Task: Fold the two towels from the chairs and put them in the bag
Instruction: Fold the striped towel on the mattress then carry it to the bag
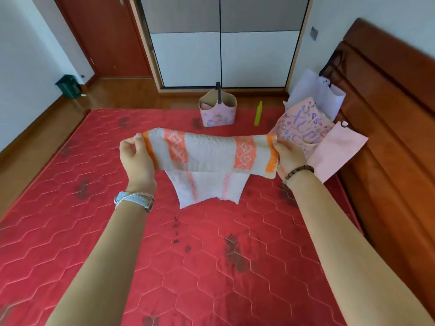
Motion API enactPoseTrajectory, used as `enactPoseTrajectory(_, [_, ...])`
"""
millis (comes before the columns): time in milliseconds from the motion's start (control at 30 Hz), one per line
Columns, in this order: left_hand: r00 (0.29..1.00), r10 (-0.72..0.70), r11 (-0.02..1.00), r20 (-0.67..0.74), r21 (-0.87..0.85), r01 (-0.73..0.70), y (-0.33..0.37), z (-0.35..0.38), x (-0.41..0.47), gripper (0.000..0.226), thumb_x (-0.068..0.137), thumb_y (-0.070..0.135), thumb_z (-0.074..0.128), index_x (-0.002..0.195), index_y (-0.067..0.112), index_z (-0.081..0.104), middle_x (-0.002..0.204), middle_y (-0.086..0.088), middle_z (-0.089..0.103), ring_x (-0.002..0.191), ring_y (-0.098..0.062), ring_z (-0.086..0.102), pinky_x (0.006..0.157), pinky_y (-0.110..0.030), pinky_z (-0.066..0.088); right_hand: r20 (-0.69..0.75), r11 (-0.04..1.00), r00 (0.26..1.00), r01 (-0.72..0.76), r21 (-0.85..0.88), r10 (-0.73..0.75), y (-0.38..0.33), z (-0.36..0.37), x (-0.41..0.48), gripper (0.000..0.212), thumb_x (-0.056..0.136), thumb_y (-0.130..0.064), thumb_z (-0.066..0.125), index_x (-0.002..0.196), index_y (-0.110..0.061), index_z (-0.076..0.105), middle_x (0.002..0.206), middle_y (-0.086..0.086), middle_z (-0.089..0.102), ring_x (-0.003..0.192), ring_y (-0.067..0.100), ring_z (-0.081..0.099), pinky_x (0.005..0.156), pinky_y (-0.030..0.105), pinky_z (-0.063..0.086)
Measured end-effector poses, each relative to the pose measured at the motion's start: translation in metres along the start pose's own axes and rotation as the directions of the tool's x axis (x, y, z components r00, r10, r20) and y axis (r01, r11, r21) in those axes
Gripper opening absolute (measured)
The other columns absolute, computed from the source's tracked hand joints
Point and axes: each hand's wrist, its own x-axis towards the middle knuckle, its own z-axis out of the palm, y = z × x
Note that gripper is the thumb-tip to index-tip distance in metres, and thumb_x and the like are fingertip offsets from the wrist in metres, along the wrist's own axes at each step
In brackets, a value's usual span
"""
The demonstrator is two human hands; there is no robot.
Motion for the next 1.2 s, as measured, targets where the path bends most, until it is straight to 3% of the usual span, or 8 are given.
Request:
enactPoseTrajectory(233, [0.964, -0.222, 0.961, -0.146, 0.135, 0.242, -0.118, -0.041, -0.032, 0.024, 0.101, 0.025, 0.051, 0.078, 0.024, 0.047, 0.081, 0.01, 0.049, 0.072, -0.003, 0.047, 0.062, -0.013, 0.042, 0.046, 0.971, 0.974, -0.217, -0.098, 0.222, 0.114, 0.0, -0.013, 0.026, 0.093, -0.019, 0.06, 0.115, -0.007, 0.068, 0.12, 0.015, 0.066, 0.115, 0.031, 0.061, 0.102, 0.046, 0.048])
enactPoseTrajectory(500, [0.845, -0.47, 0.772, -0.254, 0.347, 0.533, -0.252, -0.094, -0.082, 0.029, 0.098, 0.017, 0.054, 0.121, 0.0, 0.061, 0.105, -0.013, 0.061, 0.094, -0.029, 0.059, 0.076, -0.031, 0.044, -0.013, 0.855, 0.887, -0.448, -0.262, 0.461, 0.255, 0.006, -0.039, 0.02, 0.091, -0.012, 0.06, 0.108, -0.016, 0.069, 0.114, 0.005, 0.065, 0.111, 0.026, 0.06, 0.102, 0.044, 0.048])
enactPoseTrajectory(633, [0.81, -0.541, 0.711, -0.228, 0.391, 0.585, -0.3, -0.115, -0.102, 0.025, 0.098, 0.007, 0.051, 0.119, 0.014, 0.059, 0.091, -0.004, 0.059, 0.069, -0.014, 0.052, 0.056, -0.026, 0.044, 0.069, 0.8, 0.824, -0.523, -0.294, 0.563, 0.321, 0.01, -0.046, 0.023, 0.093, -0.01, 0.057, 0.105, -0.022, 0.073, 0.115, 0.003, 0.067, 0.107, 0.023, 0.063, 0.096, 0.038, 0.052])
enactPoseTrajectory(767, [0.753, -0.638, 0.62, -0.16, 0.472, 0.626, -0.347, -0.136, -0.112, 0.03, 0.096, 0.004, 0.051, 0.117, 0.007, 0.072, 0.095, -0.007, 0.066, 0.08, -0.02, 0.057, 0.057, -0.02, 0.044, 0.054, 0.737, 0.741, -0.655, -0.166, 0.67, 0.359, 0.016, -0.059, 0.026, 0.096, 0.001, 0.051, 0.115, 0.0, 0.069, 0.102, 0.021, 0.069, 0.084, 0.024, 0.058, 0.094, 0.036, 0.051])
enactPoseTrajectory(867, [0.646, -0.749, 0.528, -0.149, 0.454, 0.717, -0.372, -0.145, -0.119, 0.023, 0.094, 0.006, 0.059, 0.112, -0.003, 0.071, 0.082, -0.008, 0.066, 0.066, -0.014, 0.061, 0.05, -0.019, 0.048, 0.073, 0.703, 0.7, -0.7, -0.126, 0.71, 0.378, 0.018, -0.067, 0.027, 0.099, 0.001, 0.047, 0.118, 0.001, 0.066, 0.125, 0.028, 0.061, 0.104, 0.029, 0.06, 0.104, 0.044, 0.047])
enactPoseTrajectory(1000, [0.574, -0.815, 0.501, -0.08, 0.4, 0.768, -0.393, -0.153, -0.13, 0.031, 0.096, -0.015, 0.043, 0.122, -0.011, 0.06, 0.103, -0.02, 0.068, 0.07, -0.016, 0.066, 0.05, -0.013, 0.054, 0.074, 0.639, 0.635, -0.762, -0.105, 0.769, 0.406, 0.017, -0.072, 0.024, 0.1, -0.006, 0.047, 0.113, -0.009, 0.068, 0.125, 0.018, 0.063, 0.11, 0.029, 0.063, 0.079, 0.042, 0.055])
enactPoseTrajectory(1100, [0.597, -0.802, 0.515, -0.014, 0.491, 0.703, -0.407, -0.159, -0.14, 0.034, 0.092, -0.02, 0.047, 0.123, -0.009, 0.058, 0.112, -0.021, 0.066, 0.067, -0.013, 0.07, 0.056, -0.011, 0.055, 0.047, 0.626, 0.624, -0.777, -0.07, 0.78, 0.423, 0.015, -0.081, 0.029, 0.099, 0.0, 0.042, 0.119, -0.004, 0.063, 0.117, 0.017, 0.064, 0.099, 0.027, 0.063, 0.071, 0.035, 0.056])
enactPoseTrajectory(1200, [0.638, -0.767, 0.53, 0.066, 0.626, 0.572, -0.429, -0.16, -0.146, 0.04, 0.089, -0.014, 0.059, 0.124, 0.006, 0.061, 0.12, -0.01, 0.068, 0.093, -0.017, 0.067, 0.073, -0.015, 0.055, 0.058, 0.663, 0.661, -0.745, -0.068, 0.748, 0.443, 0.009, -0.085, 0.028, 0.096, 0.008, 0.042, 0.114, -0.001, 0.062, 0.118, 0.021, 0.063, 0.094, 0.024, 0.066, 0.066, 0.025, 0.06])
